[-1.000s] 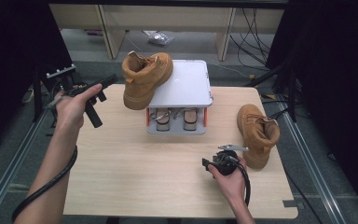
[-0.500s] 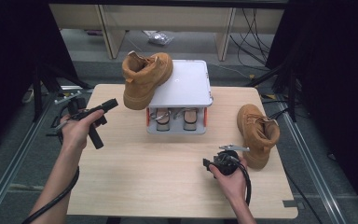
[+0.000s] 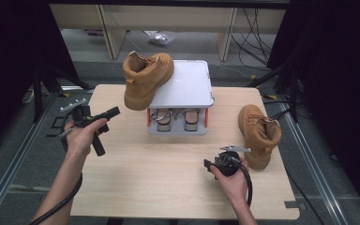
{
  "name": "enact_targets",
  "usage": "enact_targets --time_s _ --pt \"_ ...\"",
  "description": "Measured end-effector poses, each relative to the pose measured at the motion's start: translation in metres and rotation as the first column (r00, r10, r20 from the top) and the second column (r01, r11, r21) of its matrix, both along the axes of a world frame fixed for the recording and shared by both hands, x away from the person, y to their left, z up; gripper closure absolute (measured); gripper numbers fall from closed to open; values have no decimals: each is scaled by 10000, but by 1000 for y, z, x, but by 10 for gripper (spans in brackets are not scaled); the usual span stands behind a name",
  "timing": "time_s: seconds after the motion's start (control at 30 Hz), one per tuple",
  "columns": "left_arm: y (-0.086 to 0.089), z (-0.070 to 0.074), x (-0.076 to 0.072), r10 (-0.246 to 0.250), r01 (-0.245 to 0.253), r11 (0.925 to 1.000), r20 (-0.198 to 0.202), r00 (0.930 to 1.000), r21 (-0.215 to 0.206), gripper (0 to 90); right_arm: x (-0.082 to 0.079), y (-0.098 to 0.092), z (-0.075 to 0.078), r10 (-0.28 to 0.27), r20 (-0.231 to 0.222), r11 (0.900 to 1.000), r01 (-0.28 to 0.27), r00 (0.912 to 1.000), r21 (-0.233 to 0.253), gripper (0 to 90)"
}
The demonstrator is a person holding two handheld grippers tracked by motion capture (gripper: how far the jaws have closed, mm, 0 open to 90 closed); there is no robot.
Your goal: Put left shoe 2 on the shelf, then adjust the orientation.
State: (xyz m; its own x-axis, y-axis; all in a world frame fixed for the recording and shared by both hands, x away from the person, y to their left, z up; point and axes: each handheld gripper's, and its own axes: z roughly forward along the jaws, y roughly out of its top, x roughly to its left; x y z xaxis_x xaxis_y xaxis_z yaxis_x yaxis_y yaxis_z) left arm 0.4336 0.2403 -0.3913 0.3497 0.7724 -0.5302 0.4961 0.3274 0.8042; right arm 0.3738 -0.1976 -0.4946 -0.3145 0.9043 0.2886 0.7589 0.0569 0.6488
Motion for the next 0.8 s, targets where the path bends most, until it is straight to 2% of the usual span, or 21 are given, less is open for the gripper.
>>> enact_targets --time_s 0.07,0.13,0.17,0.2,0.23,0.27,0.37,0.43,0.47,0.53,0.6,0.63,0.67,0.8 --pt "0 0 0 -25 25 9999 5 10000 110 891 0 0 0 -29 33 10000 29 10000 -25 479" --pt "-1 2 0 39 -40 9999 68 10000 109 892 -1 0 2 -119 -135 9999 120 9998 78 479" --pt "-2 4 0 16 -19 9996 117 9999 286 893 0 -1 1 61 143 10000 -61 9999 -9 479" --pt "-3 5 1 42 -46 9997 168 9999 246 893 0 -1 2 -65 98 9999 64 9999 110 479" --pt "-5 6 1 21 -27 9996 186 9998 290 893 1 -2 2 -23 148 10000 23 9999 -11 479" --pt "-6 6 2 -27 18 9991 203 9998 428 893 -1 0 3 -171 -99 9997 173 9998 199 479" --pt "-11 6 1 -108 100 9987 139 9998 505 893 0 -1 3 19 222 10000 -17 9998 -55 479" --pt "-13 5 3 -147 142 9984 97 9998 541 894 1 -1 3 21 206 9999 -23 9998 107 479" --pt "-15 5 4 -187 181 9981 98 9998 594 894 0 0 3 -121 47 9997 120 9999 217 478" --pt "-18 5 4 -290 285 9972 75 9995 697 895 2 -2 2 99 176 9999 -98 9998 -55 478" --pt "-21 5 5 -320 315 9967 47 9995 746 894 0 0 3 -165 -209 9997 169 9996 173 478" --pt "-23 5 5 -328 323 9960 50 9994 837 895 0 -1 3 -103 -172 9998 105 9998 163 478" --pt "-24 5 5 -332 325 9956 67 9994 882 895 1 -2 1 102 129 9999 -104 9999 132 478" --pt "-27 2 7 -348 345 9943 16 9994 1009 895 -1 -2 1 -16 124 9998 14 9999 223 477"
